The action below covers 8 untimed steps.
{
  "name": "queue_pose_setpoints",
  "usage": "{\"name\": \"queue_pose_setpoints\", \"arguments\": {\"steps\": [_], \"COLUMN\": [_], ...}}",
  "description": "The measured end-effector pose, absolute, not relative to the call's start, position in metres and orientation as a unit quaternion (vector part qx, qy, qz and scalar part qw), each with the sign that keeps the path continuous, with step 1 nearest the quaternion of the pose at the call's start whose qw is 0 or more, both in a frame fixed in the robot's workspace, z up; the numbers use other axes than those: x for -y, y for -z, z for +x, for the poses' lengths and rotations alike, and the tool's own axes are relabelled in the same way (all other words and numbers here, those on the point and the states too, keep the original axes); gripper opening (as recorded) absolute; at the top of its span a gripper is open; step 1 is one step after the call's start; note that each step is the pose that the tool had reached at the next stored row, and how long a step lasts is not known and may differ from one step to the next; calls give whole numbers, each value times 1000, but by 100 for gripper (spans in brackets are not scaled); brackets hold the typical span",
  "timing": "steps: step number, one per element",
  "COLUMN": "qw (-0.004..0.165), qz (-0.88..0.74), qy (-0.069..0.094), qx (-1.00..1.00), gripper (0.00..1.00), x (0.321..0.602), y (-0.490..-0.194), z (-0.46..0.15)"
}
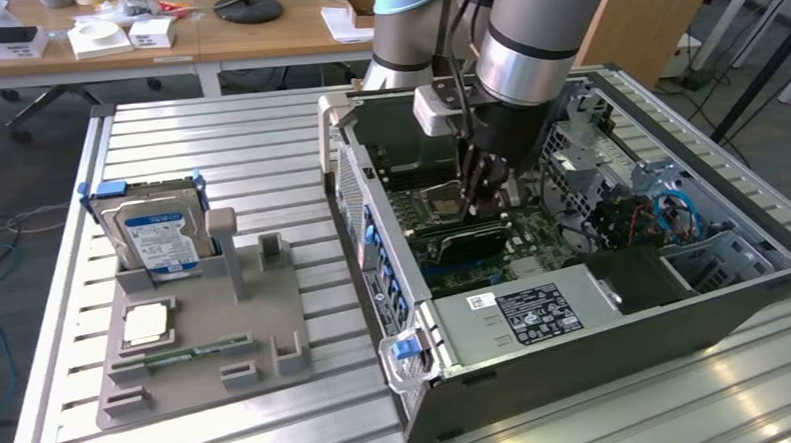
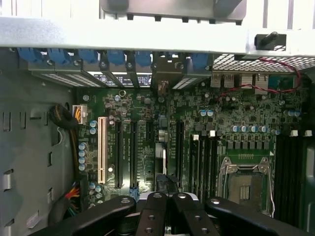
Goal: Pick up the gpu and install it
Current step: 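Press down on the gpu until it lock into place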
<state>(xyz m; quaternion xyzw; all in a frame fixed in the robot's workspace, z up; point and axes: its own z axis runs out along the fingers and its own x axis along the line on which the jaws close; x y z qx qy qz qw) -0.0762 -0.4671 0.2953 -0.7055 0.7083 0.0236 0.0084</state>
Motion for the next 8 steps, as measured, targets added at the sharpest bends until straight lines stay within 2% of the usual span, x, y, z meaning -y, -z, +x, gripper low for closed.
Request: {"name": "queue_pose_setpoints", "arguments": {"steps": [8], "qw": [8], "qz": [-705], "qy": [-24], "qx": [-708], "gripper": [10], "x": [467], "y": [-290], "z": [-76]}}
